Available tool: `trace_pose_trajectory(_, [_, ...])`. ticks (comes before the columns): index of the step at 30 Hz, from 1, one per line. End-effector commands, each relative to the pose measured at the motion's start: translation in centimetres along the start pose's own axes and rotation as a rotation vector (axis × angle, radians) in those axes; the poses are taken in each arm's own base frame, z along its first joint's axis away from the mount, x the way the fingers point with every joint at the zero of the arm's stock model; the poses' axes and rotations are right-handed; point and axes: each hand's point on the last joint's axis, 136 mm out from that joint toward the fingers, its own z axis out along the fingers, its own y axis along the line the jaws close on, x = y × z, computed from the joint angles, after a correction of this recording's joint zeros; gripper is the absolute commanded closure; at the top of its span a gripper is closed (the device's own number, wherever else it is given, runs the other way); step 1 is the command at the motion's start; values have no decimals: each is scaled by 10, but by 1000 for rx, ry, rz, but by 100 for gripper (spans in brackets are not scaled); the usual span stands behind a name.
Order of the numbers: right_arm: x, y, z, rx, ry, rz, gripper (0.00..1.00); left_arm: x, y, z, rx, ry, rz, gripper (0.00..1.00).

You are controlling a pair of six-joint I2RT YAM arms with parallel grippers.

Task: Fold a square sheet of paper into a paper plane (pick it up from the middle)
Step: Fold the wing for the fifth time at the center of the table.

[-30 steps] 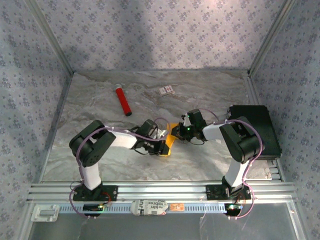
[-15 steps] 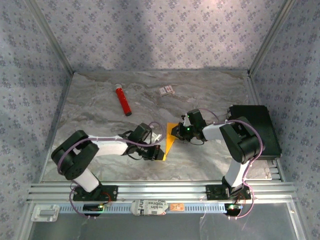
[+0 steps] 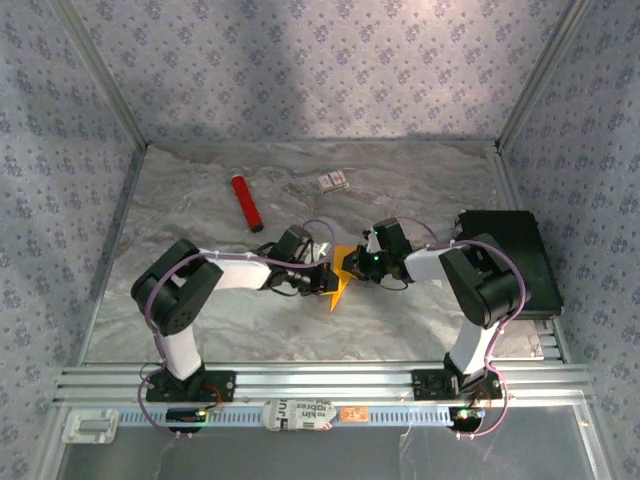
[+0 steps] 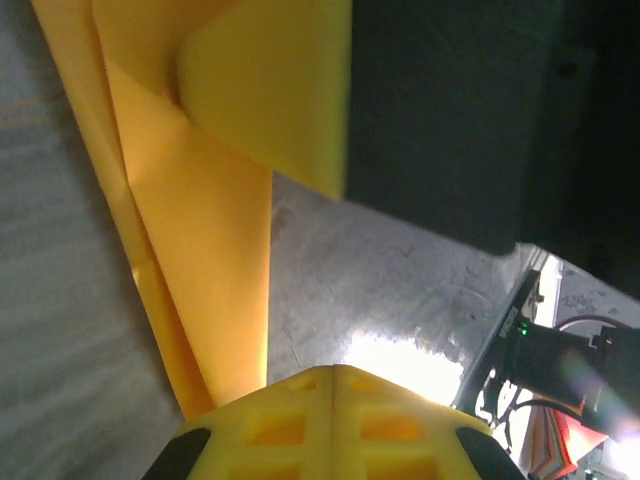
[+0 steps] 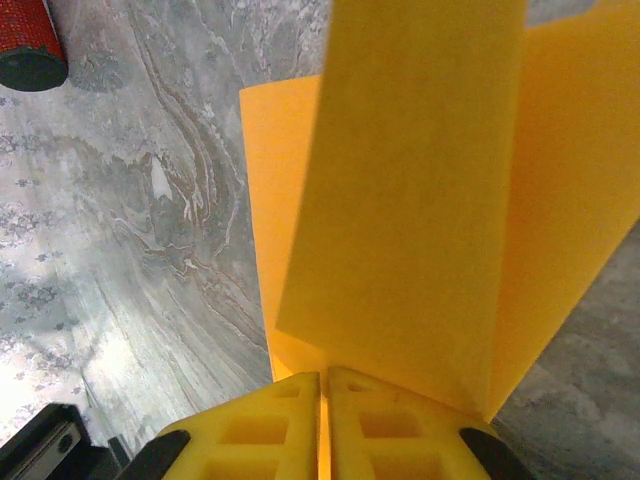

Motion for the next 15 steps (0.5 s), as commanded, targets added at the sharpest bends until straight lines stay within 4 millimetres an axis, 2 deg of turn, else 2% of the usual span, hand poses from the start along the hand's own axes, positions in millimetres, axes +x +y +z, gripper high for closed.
trace_pose_trajectory(1, [27, -45, 10, 163, 49, 61, 88, -21, -6, 4, -3, -64, 24, 96])
trace_pose_trajectory(5, [29, -48, 8, 168, 49, 65, 88, -28, -5, 10, 0, -81, 21, 96])
trace_pose_trajectory(9, [31, -50, 9, 167, 48, 71, 88, -23, 10, 15, -41, -64, 6, 96])
trace_pose_trajectory(15, [30, -49, 9, 163, 44, 71, 87, 10, 51, 20, -188, 23, -11, 99])
